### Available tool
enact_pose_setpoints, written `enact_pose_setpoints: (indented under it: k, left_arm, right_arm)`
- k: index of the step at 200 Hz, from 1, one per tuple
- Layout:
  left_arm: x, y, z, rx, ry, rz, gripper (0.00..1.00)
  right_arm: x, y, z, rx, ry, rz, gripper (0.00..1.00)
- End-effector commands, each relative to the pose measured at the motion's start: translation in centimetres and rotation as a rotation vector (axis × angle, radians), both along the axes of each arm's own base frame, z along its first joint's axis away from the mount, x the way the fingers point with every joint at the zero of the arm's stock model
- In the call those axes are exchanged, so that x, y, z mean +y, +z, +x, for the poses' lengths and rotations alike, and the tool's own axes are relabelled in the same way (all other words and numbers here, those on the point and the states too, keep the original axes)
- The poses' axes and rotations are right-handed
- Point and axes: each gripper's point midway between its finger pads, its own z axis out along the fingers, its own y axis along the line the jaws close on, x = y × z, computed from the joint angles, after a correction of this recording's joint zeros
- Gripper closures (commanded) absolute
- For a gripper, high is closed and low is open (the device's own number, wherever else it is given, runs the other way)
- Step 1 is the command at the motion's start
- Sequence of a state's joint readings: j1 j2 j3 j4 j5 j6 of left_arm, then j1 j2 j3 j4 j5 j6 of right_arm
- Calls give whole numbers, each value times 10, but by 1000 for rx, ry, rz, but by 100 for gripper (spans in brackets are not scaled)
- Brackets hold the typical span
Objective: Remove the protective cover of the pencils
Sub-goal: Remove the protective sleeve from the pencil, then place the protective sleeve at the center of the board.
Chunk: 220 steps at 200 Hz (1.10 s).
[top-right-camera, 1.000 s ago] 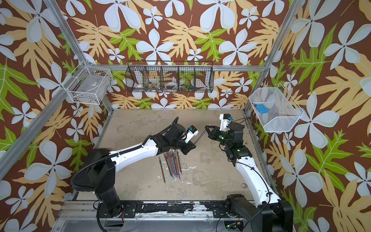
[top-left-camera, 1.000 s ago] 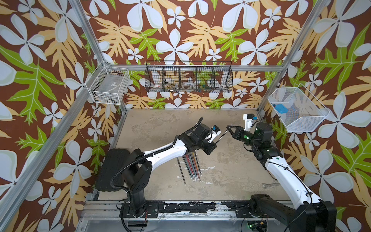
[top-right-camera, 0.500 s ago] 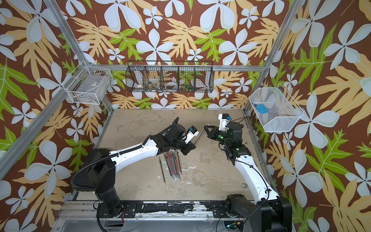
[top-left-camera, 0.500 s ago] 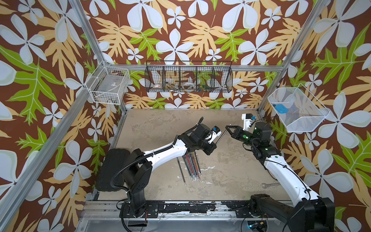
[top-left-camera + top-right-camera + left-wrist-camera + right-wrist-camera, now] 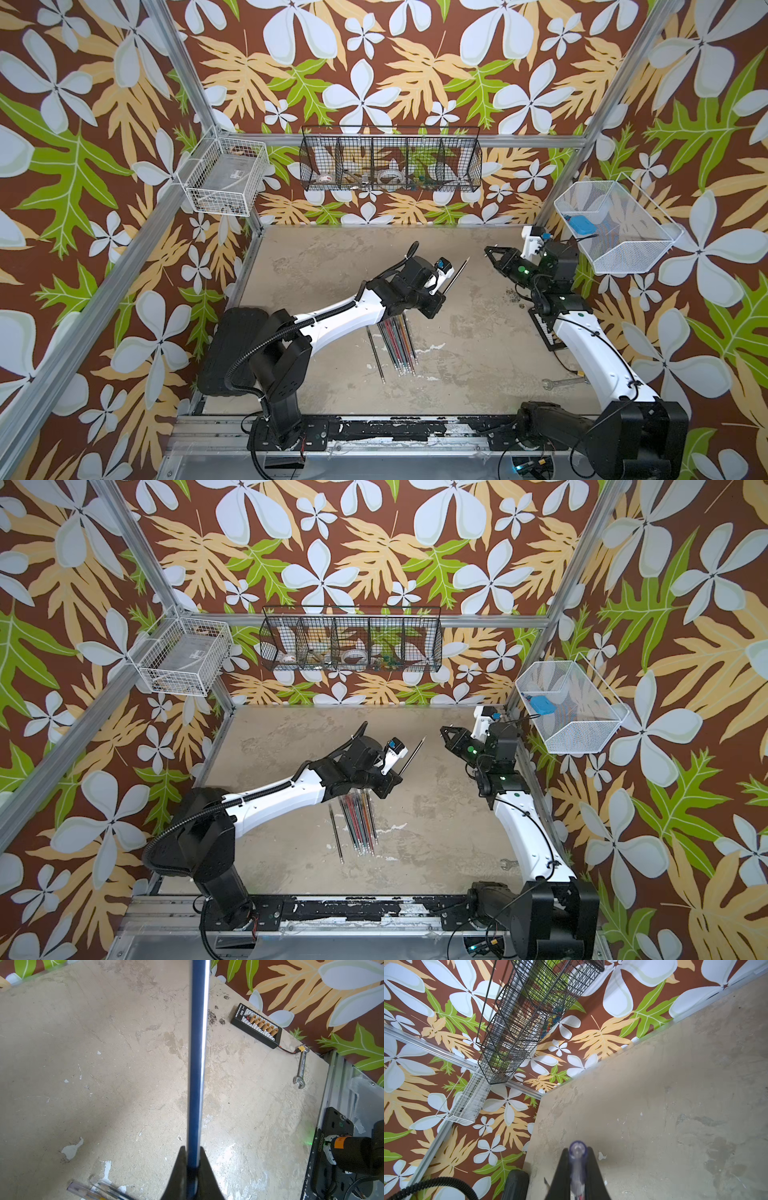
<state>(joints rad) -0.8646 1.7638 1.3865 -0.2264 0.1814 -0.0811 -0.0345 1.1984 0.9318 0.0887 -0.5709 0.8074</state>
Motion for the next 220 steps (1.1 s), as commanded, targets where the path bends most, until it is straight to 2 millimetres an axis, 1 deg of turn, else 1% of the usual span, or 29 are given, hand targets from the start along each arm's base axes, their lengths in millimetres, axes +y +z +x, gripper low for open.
enact_pose_setpoints:
  k: [1, 9, 16, 29, 48, 58, 72, 85, 98, 111, 122, 135, 158, 171, 191, 220]
  left_arm:
    - [7, 2, 8, -24, 57, 18, 100]
    - [10, 1, 12, -32, 80, 28, 100]
    - [14, 0, 17, -37, 104, 36, 100]
    - [20, 0, 26, -31, 138, 39, 100]
    - [33, -1, 42, -5, 184, 26, 100]
    - [40, -2, 49, 8, 207, 20, 100]
    - [49, -7, 60, 27, 234, 21, 100]
    - [55, -19, 68, 52, 256, 46, 100]
    - [58, -32, 73, 78, 269, 79, 100]
    - [60, -43, 77, 105, 268, 94, 100]
    - [64, -53, 80, 126, 274, 108, 100]
    - [69, -58, 86, 143, 287, 112, 100]
    - [75, -57, 94, 163, 302, 90, 100]
    - [77, -56, 95, 169, 301, 81, 100]
    - [72, -54, 92, 183, 277, 59, 100]
    - [71, -56, 93, 186, 276, 64, 100]
  right_arm:
    - [-6, 4, 6, -8, -35, -15, 100]
    - [-12, -9, 8, 37, -65, -38, 100]
    - [-18, -25, 10, 88, -98, -65, 100]
    - [-27, -61, 11, 198, -171, -149, 100]
    - [-38, -115, 6, 384, -305, -349, 100]
    - [-37, -140, 2, 475, -331, -437, 100]
    - [-27, -169, 3, 560, -289, -506, 100]
    - [-20, -193, 5, 613, -234, -542, 100]
    - [-21, -213, 8, 654, -220, -581, 100]
    - [-24, -228, 10, 674, -213, -624, 100]
    - [-25, -236, 13, 680, -201, -652, 100]
    - [-26, -245, 14, 692, -194, -674, 100]
    - [-26, -255, 17, 705, -180, -696, 100]
    - [-28, -260, 17, 721, -180, -711, 97]
    - [-27, -268, 17, 726, -168, -718, 95]
    - [-26, -276, 18, 738, -152, -722, 94]
